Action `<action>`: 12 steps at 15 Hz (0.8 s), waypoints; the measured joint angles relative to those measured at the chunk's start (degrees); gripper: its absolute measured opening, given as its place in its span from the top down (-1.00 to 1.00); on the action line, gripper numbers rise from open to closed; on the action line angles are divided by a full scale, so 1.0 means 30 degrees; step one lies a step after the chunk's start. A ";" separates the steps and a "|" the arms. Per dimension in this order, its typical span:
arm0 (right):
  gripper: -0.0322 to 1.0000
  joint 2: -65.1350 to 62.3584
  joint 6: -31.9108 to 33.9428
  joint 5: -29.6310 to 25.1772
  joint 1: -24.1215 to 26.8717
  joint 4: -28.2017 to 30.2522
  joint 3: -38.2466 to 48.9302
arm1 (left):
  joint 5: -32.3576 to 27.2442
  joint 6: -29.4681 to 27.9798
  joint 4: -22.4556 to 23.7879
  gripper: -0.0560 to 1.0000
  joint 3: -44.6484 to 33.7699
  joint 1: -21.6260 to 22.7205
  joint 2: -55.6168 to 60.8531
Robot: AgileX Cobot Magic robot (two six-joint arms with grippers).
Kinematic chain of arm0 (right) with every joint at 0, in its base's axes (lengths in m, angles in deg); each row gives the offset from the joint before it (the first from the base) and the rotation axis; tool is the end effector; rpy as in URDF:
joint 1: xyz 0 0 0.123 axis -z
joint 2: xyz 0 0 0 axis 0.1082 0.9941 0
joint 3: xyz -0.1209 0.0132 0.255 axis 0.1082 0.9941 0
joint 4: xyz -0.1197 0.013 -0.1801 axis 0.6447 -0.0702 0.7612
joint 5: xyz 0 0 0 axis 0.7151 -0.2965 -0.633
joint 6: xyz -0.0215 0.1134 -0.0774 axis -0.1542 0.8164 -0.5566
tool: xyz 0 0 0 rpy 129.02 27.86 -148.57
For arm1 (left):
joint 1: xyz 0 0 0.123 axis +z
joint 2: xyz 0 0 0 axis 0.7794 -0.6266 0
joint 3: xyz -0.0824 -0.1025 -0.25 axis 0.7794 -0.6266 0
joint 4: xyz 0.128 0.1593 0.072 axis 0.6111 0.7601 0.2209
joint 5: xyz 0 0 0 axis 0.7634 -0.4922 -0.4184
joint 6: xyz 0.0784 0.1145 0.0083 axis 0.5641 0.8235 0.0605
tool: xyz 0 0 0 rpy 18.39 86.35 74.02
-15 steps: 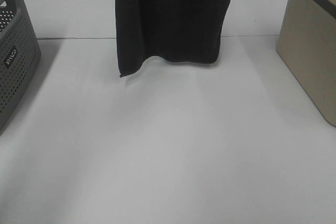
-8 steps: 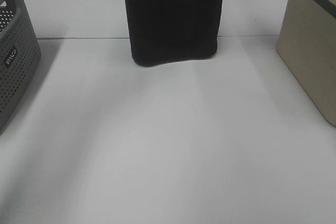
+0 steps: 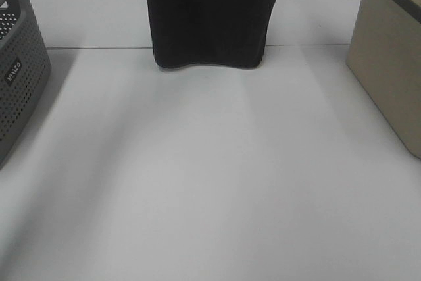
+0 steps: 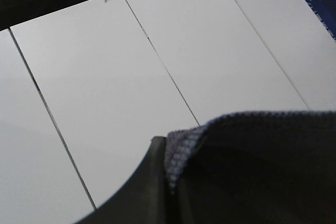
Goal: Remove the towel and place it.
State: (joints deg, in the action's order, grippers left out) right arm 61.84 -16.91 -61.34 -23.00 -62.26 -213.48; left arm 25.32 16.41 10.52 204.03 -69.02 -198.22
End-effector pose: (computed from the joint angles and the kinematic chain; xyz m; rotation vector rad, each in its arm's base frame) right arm 0.4736 0.1384 0.4868 -0.4541 1.2364 -0.1551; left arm 0.4858 -0.1783 0.4821 0.5272 0.8957 0.0787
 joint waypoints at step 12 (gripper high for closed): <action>0.90 0.0306 0.0000 0.1757 0.0000 -0.0554 0.0000 | 0.0344 0.0000 -0.1471 0.89 0.0019 0.1070 -0.0057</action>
State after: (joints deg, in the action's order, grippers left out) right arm 62.76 -16.91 -56.07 -23.00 -63.92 -213.48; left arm 26.36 16.41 6.11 204.09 -65.81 -198.39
